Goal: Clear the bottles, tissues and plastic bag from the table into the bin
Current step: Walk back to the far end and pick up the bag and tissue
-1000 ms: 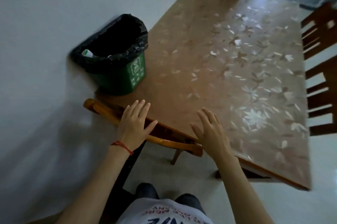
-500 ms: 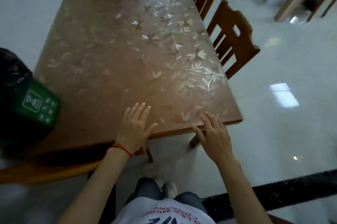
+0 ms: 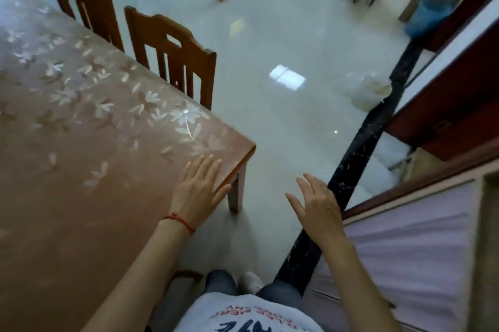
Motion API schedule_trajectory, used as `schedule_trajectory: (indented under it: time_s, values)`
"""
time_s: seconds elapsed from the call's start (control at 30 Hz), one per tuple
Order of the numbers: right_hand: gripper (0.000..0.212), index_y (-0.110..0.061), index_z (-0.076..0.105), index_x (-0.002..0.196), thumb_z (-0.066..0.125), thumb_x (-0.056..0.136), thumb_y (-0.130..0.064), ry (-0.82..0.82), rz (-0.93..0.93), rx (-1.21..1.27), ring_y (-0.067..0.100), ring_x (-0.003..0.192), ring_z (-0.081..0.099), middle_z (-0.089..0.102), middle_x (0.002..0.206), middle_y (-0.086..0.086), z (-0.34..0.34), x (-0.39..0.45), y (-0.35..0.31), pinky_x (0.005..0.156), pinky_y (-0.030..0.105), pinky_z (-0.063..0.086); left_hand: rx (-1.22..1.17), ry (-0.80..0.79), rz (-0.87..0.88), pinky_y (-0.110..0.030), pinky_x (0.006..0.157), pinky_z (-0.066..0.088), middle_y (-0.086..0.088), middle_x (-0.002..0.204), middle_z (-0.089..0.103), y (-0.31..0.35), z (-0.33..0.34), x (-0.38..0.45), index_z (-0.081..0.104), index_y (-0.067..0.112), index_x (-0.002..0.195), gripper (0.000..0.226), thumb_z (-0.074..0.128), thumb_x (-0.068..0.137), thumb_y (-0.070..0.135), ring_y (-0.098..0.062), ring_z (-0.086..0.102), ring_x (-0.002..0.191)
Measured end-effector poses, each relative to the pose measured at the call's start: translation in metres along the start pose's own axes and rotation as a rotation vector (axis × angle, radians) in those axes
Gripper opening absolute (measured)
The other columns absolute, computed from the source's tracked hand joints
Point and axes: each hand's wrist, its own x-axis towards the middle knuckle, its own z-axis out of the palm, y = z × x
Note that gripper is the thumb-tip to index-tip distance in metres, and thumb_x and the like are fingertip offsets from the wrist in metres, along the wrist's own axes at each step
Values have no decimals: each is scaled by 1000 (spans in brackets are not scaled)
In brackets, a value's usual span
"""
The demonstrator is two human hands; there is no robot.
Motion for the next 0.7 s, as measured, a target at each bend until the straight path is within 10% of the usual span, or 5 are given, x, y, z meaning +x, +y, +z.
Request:
schedule_trajectory:
  time_s: [0.13, 0.43, 0.7]
  values:
    - [45, 0, 56, 120, 61, 87, -30, 37, 149, -17, 34, 120, 51, 57, 126, 21, -8, -15, 22, 94, 47, 45, -10, 22, 170, -49, 109, 25, -18, 138, 46, 27, 8, 29, 44, 6, 132, 58, 51, 87, 43, -35, 37, 131]
    - [48, -4, 51, 127, 54, 90, -36, 96, 350, -16, 29, 127, 44, 52, 134, 15, -21, -14, 71, 100, 42, 39, -46, -71, 348, -51, 104, 33, -20, 131, 53, 85, 20, 93, 51, 3, 126, 85, 6, 86, 63, -37, 45, 124]
    - [50, -6, 48, 130, 51, 92, -37, 86, 379, 18, 26, 130, 41, 48, 137, 13, -35, 58, 144, 104, 40, 36, -80, -112, 363, -53, 97, 40, -21, 124, 58, 144, 31, 184, 55, 2, 122, 83, 6, 88, 61, -40, 51, 118]
